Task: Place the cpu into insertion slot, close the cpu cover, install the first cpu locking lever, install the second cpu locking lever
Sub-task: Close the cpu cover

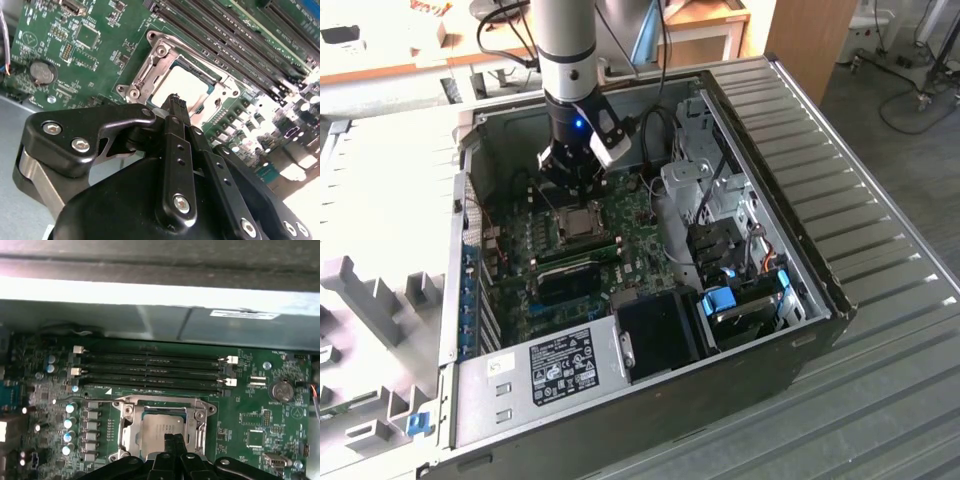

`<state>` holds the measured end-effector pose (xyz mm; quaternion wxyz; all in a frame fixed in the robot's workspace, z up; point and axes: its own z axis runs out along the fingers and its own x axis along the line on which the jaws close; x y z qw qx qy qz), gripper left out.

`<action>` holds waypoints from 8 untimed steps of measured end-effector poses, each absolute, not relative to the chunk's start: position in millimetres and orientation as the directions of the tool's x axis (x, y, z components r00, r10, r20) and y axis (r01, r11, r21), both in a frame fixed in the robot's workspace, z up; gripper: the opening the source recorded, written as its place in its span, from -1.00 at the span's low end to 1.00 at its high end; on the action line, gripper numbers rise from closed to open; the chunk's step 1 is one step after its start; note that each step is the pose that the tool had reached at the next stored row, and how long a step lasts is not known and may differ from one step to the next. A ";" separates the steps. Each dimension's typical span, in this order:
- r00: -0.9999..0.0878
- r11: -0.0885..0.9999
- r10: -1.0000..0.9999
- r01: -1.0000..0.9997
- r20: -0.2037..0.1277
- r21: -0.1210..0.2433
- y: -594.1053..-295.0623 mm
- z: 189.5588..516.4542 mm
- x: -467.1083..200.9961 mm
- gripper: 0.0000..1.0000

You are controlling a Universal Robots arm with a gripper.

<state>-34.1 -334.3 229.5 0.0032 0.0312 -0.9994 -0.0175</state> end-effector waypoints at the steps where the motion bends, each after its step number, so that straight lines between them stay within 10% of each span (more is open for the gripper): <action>1: -0.997 0.997 -0.071 -0.071 0.005 0.035 -334.3 229.5 -34.1 -0.79; 8: -0.997 0.997 -0.073 -0.073 0.005 0.035 -334.3 229.4 -34.1 -0.79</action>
